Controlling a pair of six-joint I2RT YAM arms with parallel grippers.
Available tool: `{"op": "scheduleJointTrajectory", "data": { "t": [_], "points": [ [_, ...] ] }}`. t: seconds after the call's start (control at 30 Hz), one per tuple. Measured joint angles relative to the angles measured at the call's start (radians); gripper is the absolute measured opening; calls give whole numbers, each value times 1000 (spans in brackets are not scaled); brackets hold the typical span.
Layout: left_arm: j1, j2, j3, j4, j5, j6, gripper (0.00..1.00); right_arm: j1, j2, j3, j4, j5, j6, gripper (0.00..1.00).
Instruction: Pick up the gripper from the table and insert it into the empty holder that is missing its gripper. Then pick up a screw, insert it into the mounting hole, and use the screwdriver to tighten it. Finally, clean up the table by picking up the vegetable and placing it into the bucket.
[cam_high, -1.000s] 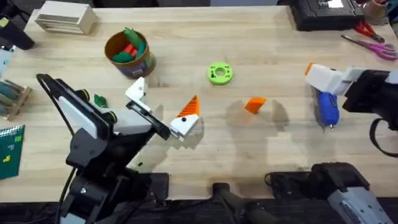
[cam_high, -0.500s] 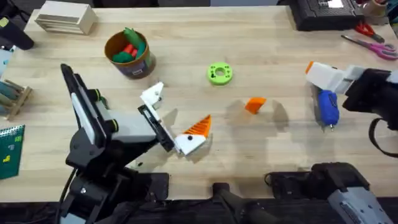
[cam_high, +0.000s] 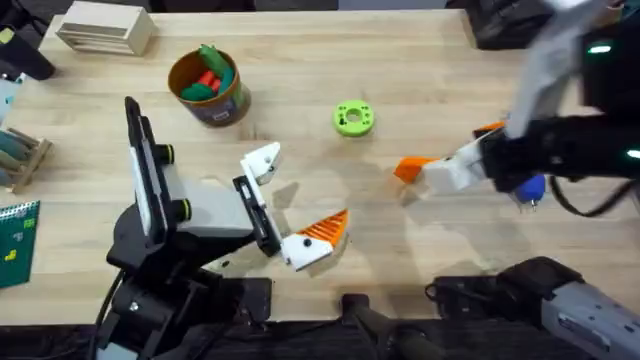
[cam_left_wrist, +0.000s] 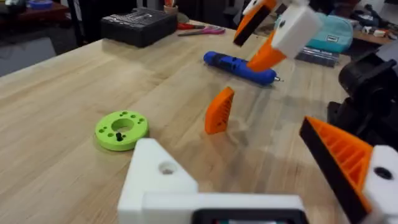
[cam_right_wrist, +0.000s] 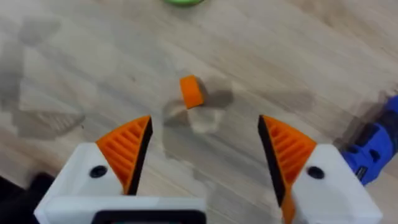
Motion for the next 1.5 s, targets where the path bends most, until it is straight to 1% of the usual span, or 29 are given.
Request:
{"op": "scheduleJointTrajectory", "data": {
  "t": [0.07, 0.17, 0.37, 0.5, 0.6, 0.73, 0.8, 0.87, 1.13, 1.27, 1.33, 1.37, 1.4, 1.43, 1.47, 1.5],
  "points": [
    [0, 0, 0, 0, 3, 0, 987, 43, 50, 0, 0, 26, -28, 992],
    [0, 0, 0, -1, 7, 0, 987, 74, 120, 1, 15, 50, -60, 992],
    [0, 0, 0, -1, 7, 0, 987, 81, 248, 1, 40, 64, -87, 990],
    [0, 0, 0, -1, 11, 0, 987, 81, 331, 1, 55, 13, -97, 978],
    [0, 0, 0, -1, 11, 0, 987, 81, 358, 1, 64, 4, -99, 925],
    [0, 0, 0, -1, 14, 0, 987, 81, 374, 1, 89, -2, -100, 824],
    [0, 0, 0, -2, 15, 0, 987, 81, 374, 1, 104, -7, -100, 754],
    [0, 0, 0, -2, 16, 0, 987, 81, 374, 1, 105, -8, -100, 715],
    [0, 0, 0, -2, 18, 0, 987, 81, 390, 1, 81, -8, -100, 694],
    [0, 0, 0, -2, 18, 0, 988, 81, 415, 1, 96, -8, -100, 642],
    [0, 0, 0, -2, 18, 0, 987, 81, 419, 1, 98, -10, -100, 580],
    [0, 0, 0, -2, 18, 0, 987, 81, 418, 1, 98, -10, -99, 527],
    [0, 0, 0, -2, 18, 0, 987, 81, 418, 1, 103, -11, -106, 335],
    [0, 0, 0, -2, 18, 0, 987, 81, 418, 1, 106, -11, -108, 254],
    [0, 0, 0, -2, 18, 0, 987, 81, 418, 1, 111, -10, -109, 43],
    [0, 0, 0, -2, 18, 0, 987, 81, 417, 1, 113, -10, -110, 18]
  ]
}}
